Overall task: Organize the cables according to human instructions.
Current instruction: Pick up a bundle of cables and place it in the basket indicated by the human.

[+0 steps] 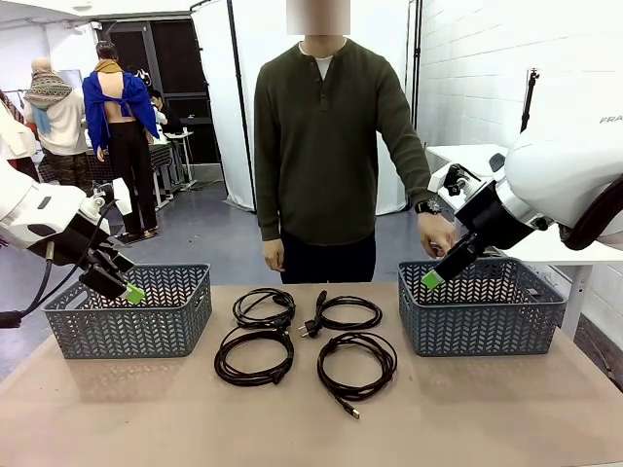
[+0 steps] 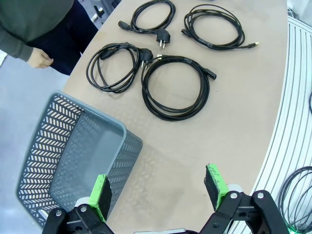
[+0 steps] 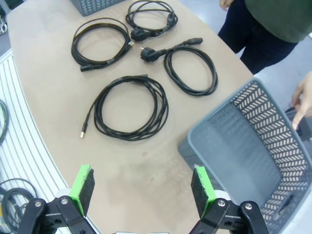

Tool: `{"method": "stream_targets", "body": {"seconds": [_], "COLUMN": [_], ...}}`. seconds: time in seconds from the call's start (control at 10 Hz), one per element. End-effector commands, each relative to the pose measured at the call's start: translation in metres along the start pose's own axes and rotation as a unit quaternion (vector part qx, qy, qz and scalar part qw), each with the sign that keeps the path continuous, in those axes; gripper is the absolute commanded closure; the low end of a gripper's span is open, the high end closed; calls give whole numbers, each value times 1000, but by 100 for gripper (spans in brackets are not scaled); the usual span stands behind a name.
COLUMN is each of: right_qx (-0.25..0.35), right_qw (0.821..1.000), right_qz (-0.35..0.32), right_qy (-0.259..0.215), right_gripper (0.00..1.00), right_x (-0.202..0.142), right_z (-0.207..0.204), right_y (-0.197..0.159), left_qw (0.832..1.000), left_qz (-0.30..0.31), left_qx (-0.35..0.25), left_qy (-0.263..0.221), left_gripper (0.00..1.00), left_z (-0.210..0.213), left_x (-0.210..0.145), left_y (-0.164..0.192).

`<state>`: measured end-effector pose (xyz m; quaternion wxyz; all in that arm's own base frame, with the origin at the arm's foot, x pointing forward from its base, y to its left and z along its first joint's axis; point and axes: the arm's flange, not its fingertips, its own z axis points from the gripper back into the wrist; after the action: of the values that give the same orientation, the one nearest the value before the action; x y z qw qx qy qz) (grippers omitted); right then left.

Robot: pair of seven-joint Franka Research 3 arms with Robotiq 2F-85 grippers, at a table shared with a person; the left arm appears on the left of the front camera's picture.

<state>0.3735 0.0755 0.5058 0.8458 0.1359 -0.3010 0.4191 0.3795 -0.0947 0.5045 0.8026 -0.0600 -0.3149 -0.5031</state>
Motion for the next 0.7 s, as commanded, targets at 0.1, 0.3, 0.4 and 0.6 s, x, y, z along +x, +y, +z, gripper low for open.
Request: {"method": "stream_targets", "body": {"seconds": [0.1,0.3,0.4,0.6], "right_qx": [10,-1,-5,-2], "right_qw": [1000,1000,999,996], "right_qz": [3,-29,-46,-77], "right_qy": [-7,0,11,45], "right_gripper": [0,0,0,0], "right_x": [-1,12,25,58], "right_z": [-3,0,-4,-22], "right_y": [-2,4,11,25], "left_qw": [1000,1000,1000,1000], "left_qz": [-1,-1,-1,-1], "left_qx": [-5,-5,-5,-5], "left_qy": [-4,-4,-4,-4], "left_gripper": [0,0,0,0], "left_z": [-1,-1,-1,-1], "left_x": [-2,-2,-2,-2], "left_y": [2,2,2,2]}}
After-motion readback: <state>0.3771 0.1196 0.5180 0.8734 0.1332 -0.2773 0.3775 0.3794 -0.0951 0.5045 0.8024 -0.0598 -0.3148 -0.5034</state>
